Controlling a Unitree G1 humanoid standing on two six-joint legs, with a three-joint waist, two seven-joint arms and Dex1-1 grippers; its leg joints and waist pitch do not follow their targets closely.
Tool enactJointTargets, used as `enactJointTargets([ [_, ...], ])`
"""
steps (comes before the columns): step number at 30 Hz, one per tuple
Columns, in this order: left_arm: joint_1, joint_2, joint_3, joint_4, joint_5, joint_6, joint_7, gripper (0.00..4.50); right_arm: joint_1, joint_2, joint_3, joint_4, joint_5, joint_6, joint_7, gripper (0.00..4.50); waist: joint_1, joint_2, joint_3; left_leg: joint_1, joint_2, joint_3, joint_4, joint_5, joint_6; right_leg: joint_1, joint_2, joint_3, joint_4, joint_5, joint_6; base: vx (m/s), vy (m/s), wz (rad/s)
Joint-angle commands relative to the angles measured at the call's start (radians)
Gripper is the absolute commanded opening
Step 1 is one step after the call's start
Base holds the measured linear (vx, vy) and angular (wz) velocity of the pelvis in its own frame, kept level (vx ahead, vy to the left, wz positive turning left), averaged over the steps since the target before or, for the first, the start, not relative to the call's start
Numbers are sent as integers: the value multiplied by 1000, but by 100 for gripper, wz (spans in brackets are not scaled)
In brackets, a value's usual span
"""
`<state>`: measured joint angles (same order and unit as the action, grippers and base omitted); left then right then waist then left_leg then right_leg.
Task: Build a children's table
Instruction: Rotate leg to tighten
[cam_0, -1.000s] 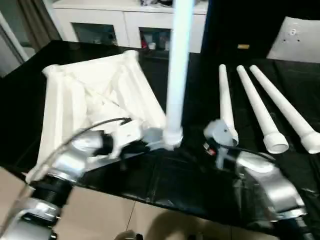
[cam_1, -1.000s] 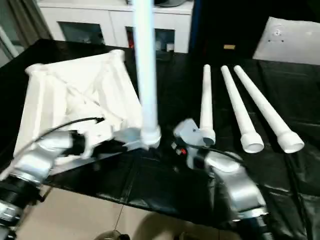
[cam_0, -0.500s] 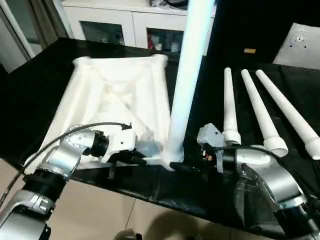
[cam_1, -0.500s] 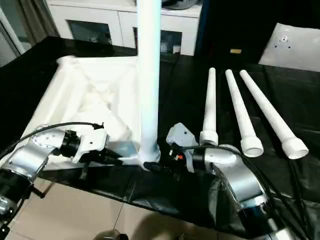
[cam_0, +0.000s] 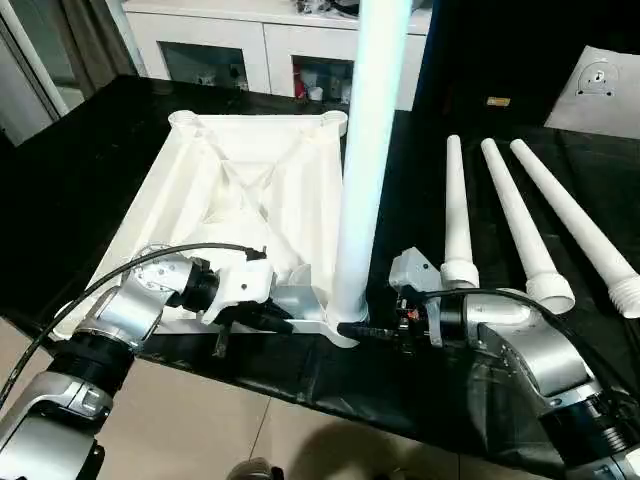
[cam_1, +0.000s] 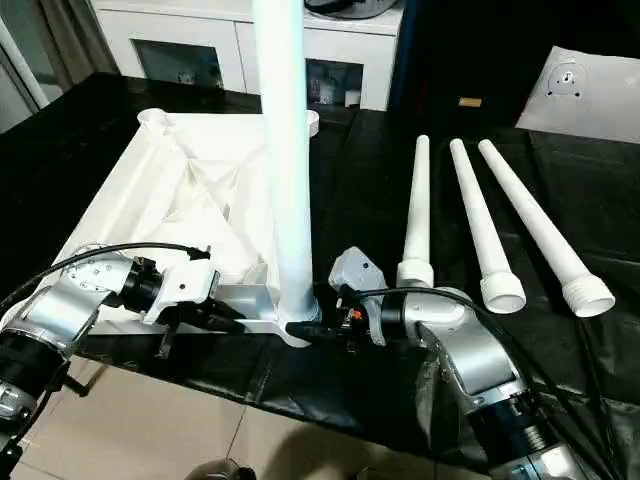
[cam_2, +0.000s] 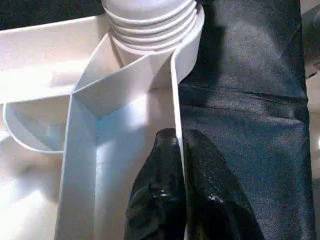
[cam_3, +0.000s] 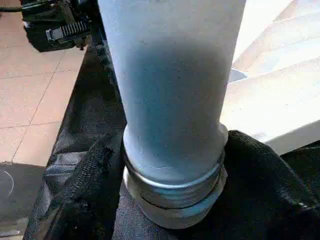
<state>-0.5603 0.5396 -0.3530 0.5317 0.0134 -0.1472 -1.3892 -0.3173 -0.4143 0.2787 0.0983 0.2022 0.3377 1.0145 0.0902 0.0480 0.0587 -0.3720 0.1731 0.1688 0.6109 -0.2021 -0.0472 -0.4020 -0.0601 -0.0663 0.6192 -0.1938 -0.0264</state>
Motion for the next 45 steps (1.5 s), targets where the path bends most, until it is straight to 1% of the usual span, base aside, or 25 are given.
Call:
enactJointTargets([
  [1, -29, 0, -11, -19, -5, -33, -35, 0, -15, 8, -8, 1, 12, -10, 6, 281, -2, -5, -76, 8, 58, -16, -66, -91, 49, 59, -88, 54, -60, -87, -231, 0, 0, 0],
  [7, -13, -10, 8, -39, -17, 12, -1, 0, 23, 22, -11, -32, 36, 15, -3, 273, -1, -4, -76, 10, 58, -16, -66, -95, 46, 59, -88, 55, -60, -87, -233, 0, 0, 0],
  [8, -4, -26, 26, -58, -13, 45, 62, 0, 53, 36, -15, -51, 38, 21, -34, 273, 0, -4, -75, 10, 60, -16, -67, -100, 44, 58, -89, 56, -61, -90, -233, 0, 0, 0],
  [11, -1, -41, 39, -68, -2, 74, 120, 0, 74, 55, -20, -57, 28, 20, -77, 273, -1, -5, -74, 10, 59, -16, -69, -104, 38, 58, -89, 55, -62, -104, -230, 0, 0, 0],
  [14, 11, -92, 79, -101, 3, 174, 258, 0, 109, 135, -51, -46, -11, 18, -242, 272, -7, -2, -67, 11, 56, -17, -73, -152, 19, 56, -89, 56, -75, -199, -207, 0, 0, 0],
  [17, 20, -122, 99, -128, -5, 229, 315, 0, 118, 180, -70, -37, -24, 22, -323, 272, -14, -7, -67, 11, 51, -19, -74, -160, 1, 56, -90, 55, -81, -246, -193, 0, 0, 0],
  [18, 28, -160, 117, -154, 6, 275, 400, 0, 124, 239, -94, -19, -44, 30, -431, 272, -18, -2, -67, 10, 50, -19, -74, -153, -1, 57, -88, 57, -79, -251, -184, 0, 0, 0],
  [19, 28, -160, 117, -154, 6, 275, 400, 0, 124, 239, -94, -19, -44, 30, -431, 272, -22, -1, -67, 11, 53, -19, -75, -154, -3, 54, -88, 57, -79, -243, -186, 0, 0, 0],
  [20, 30, -195, 129, -169, 18, 315, 468, 0, 122, 286, -111, -5, -50, 34, -500, 272, -30, -5, -69, 8, 49, -18, -73, -148, -1, 58, -86, 56, -80, -227, -188, 0, 0, 0],
  [21, 29, -227, 140, -176, 32, 339, 536, 0, 117, 327, -124, 9, -59, 40, -561, 272, -35, -5, -68, 5, 49, -19, -74, -137, 2, 58, -85, 55, -79, -212, -191, 0, 0, 0],
  [22, 27, -272, 148, -186, 43, 367, 605, 0, 102, 371, -139, 33, -67, 54, -631, 272, -36, -1, -72, 7, 47, -20, -72, -128, 6, 57, -84, 54, -78, -196, -191, 0, 0, 0],
  [23, 22, -314, 157, -190, 52, 382, 671, 0, 86, 400, -149, 56, -75, 64, -683, 272, -40, -2, -71, 6, 48, -19, -72, -128, 7, 56, -83, 56, -79, -189, -194, 0, 0, 0],
  [24, 17, -352, 164, -189, 56, 393, 725, 0, 67, 417, -152, 83, -87, 68, -722, 272, -42, -3, -71, 7, 47, -20, -72, -125, 8, 57, -82, 54, -79, -181, -200, 0, 0, 0],
  [25, 17, -352, 164, -189, 56, 393, 725, 0, 67, 417, -152, 83, -87, 68, -722, 272, -43, -2, -71, 7, 47, -19, -71, -123, 6, 58, -82, 54, -78, -177, -202, 0, 0, 0],
  [26, 7, -416, 168, -182, 75, 399, 827, 0, 34, 435, -155, 127, -107, 50, -768, 272, -44, -2, -74, 4, 46, -19, -69, -106, 14, 62, -82, 55, -77, -145, -203, 0, 0, 0],
  [27, 5, -424, 167, -180, 78, 395, 839, 0, 30, 438, -158, 132, -106, 44, -772, 272, -43, -2, -75, 5, 45, -19, -67, -100, 19, 62, -82, 55, -77, -128, -204, 0, 0, 0],
  [29, -2, -433, 154, -178, 94, 380, 855, 0, 25, 447, -170, 133, -107, 33, -781, 342, -41, -4, -78, 1, 43, -19, -66, -69, 42, 68, -81, 54, -74, -80, -203, 0, 0, 0],
  [31, -6, -428, 144, -177, 102, 368, 847, 0, 25, 447, -171, 129, -119, 26, -792, 344, -40, -4, -80, -1, 43, -18, -65, -44, 62, 68, -81, 53, -69, -32, -207, 0, 0, 0],
  [32, -6, -418, 134, -179, 107, 363, 836, 0, 30, 446, -172, 120, -127, 21, -795, 364, -47, -2, -82, -5, 41, -22, -65, -45, 72, 74, -82, 51, -66, -9, -207, 0, 0, 0],
  [33, -4, -399, 123, -180, 109, 347, 807, 0, 40, 440, -179, 103, -134, 4, -799, 375, -50, -3, -84, -6, 41, -22, -64, -36, 75, 73, -82, 51, -66, 4, -206, 0, 0, 0],
  [35, 1, -371, 113, -183, 113, 340, 770, 0, 50, 433, -193, 85, -137, -15, -800, 388, -50, 2, -84, -2, 43, -20, -62, -27, 88, 69, -81, 51, -65, 25, -218, 0, 0, 0],
  [40, 9, -303, 100, -163, 118, 288, 690, 0, 56, 372, -198, 71, -146, -95, -758, 425, -47, 10, -80, 4, 49, -20, -65, -66, 76, 64, -81, 50, -67, -3, -226, 0, 0, 0],
  [43, 9, -255, 97, -136, 110, 247, 642, 0, 67, 325, -207, 45, -124, -115, -689, 445, -47, 7, -78, 4, 48, -19, -67, -95, 64, 68, -81, 52, -68, -24, -222, 0, 0, 0],
  [44, 7, -207, 87, -114, 102, 210, 584, 0, 79, 267, -188, 4, -119, -110, -610, 445, -45, 5, -78, 5, 47, -19, -67, -94, 65, 69, -79, 52, -68, -23, -217, 0, 0, 0],
  [45, 7, -188, 82, -107, 102, 191, 555, 0, 84, 246, -181, -14, -108, -102, -575, 445, -44, 5, -78, 2, 46, -20, -66, -91, 68, 71, -80, 53, -66, -19, -216, 0, 0, 0],
])
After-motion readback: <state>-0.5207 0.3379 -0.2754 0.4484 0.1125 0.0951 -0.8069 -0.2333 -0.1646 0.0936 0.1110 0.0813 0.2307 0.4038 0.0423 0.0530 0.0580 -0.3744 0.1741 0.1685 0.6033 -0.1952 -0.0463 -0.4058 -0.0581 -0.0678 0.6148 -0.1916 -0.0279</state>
